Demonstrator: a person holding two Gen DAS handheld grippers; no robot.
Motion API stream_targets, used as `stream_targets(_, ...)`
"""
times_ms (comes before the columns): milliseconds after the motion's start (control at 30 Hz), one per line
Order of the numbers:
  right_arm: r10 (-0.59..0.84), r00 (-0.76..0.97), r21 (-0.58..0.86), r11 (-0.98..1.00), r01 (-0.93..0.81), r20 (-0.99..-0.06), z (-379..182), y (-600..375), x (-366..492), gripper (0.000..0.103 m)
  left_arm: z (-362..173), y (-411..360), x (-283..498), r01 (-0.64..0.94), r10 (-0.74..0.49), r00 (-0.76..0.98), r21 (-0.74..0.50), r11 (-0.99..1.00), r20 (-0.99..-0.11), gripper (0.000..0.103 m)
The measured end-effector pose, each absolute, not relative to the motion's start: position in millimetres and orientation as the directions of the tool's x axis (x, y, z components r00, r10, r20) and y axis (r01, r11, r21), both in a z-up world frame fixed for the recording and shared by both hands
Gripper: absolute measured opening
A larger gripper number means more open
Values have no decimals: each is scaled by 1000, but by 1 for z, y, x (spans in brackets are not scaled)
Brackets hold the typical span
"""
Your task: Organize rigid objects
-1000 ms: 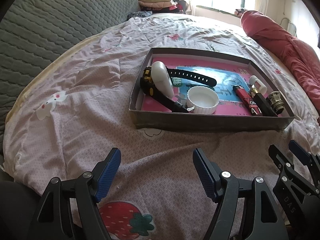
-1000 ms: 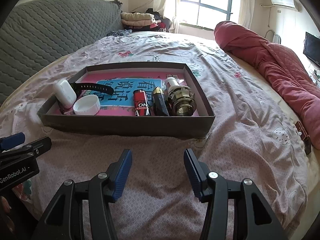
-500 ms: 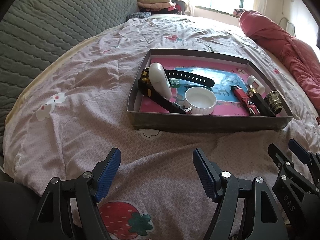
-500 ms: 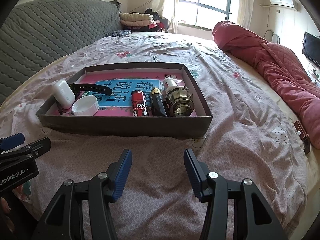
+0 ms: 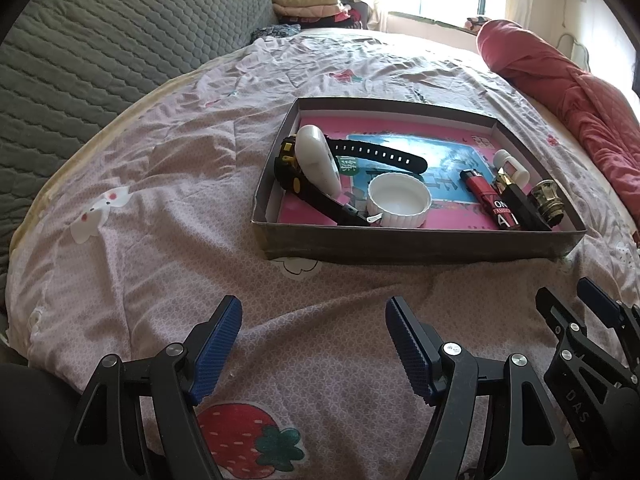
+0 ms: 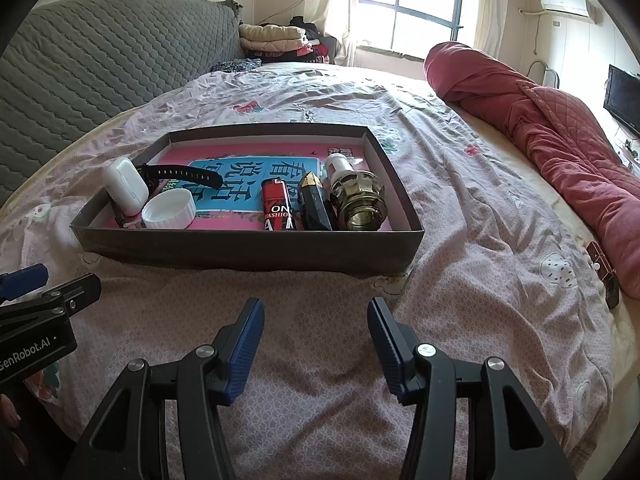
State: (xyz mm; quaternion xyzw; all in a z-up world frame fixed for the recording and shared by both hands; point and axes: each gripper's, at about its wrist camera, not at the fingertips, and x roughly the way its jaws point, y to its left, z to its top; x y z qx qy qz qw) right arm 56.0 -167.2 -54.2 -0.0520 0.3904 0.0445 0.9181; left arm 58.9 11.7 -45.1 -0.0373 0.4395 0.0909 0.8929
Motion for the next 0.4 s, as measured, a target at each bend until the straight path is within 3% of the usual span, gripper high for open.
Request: stream_targets(400,29,692,-79,989,-125,-721,-55,-167,55,53,-45,9,59,-186,126,609,13,983,-783,76)
